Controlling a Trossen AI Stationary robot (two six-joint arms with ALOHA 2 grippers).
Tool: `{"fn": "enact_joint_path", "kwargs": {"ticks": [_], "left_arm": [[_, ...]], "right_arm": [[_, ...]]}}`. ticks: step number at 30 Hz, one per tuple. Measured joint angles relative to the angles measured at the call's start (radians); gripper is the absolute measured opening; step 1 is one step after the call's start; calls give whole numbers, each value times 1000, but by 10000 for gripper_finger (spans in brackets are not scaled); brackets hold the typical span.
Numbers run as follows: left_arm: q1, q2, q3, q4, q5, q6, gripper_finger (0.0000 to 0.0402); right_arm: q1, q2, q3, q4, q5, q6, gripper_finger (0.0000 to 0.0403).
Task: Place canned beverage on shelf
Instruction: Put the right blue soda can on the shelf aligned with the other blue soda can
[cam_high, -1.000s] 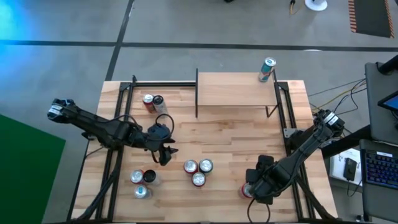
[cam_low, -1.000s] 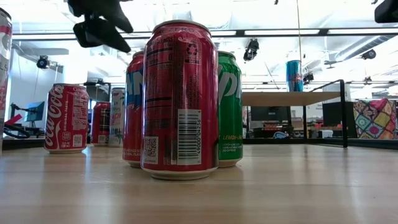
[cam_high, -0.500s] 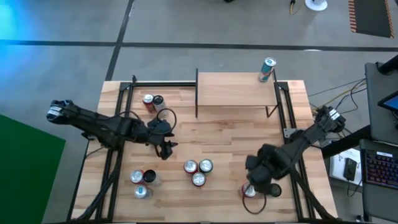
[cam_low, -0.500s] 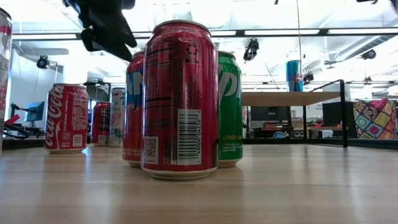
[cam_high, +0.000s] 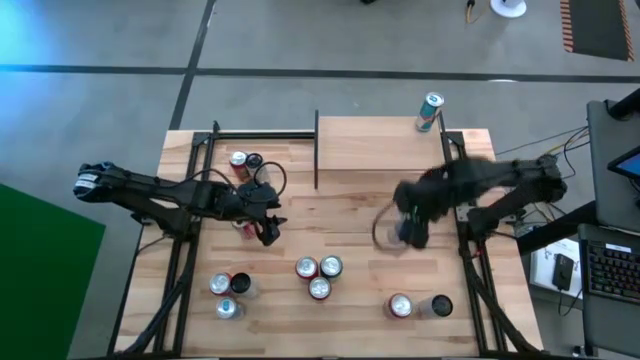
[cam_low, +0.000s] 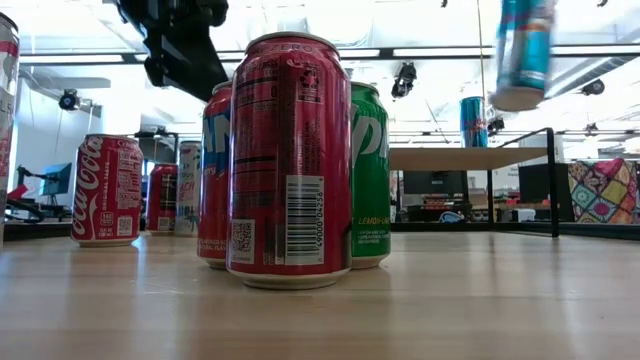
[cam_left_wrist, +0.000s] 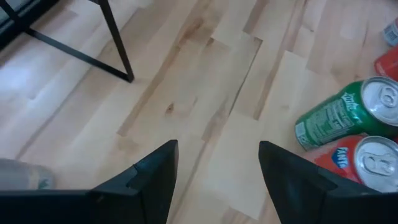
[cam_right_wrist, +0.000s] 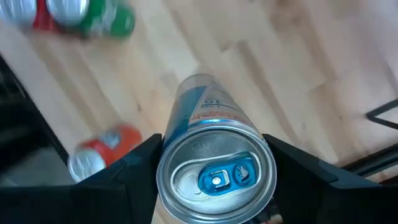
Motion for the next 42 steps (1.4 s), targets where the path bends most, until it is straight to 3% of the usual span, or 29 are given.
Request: {"fn": "enact_joint_path", "kwargs": {"ticks": [11, 19, 29, 34, 42], "left_arm": [[110, 0, 0, -1, 1, 172, 210], [182, 0, 0, -43, 3, 259, 210], [223, 1, 0, -18, 4, 168, 210], [229, 2, 0, -13, 5, 146, 210], [246, 3, 0, -12, 4, 114, 210]], "right_arm": [[-397, -24, 55, -1, 31, -59, 237], [-510, 30, 65, 1, 18, -159, 237], [-717, 37, 183, 0, 17, -356, 237], [-837, 53, 240, 1, -31, -443, 237], [-953, 60, 222, -1, -32, -484, 237]]}}
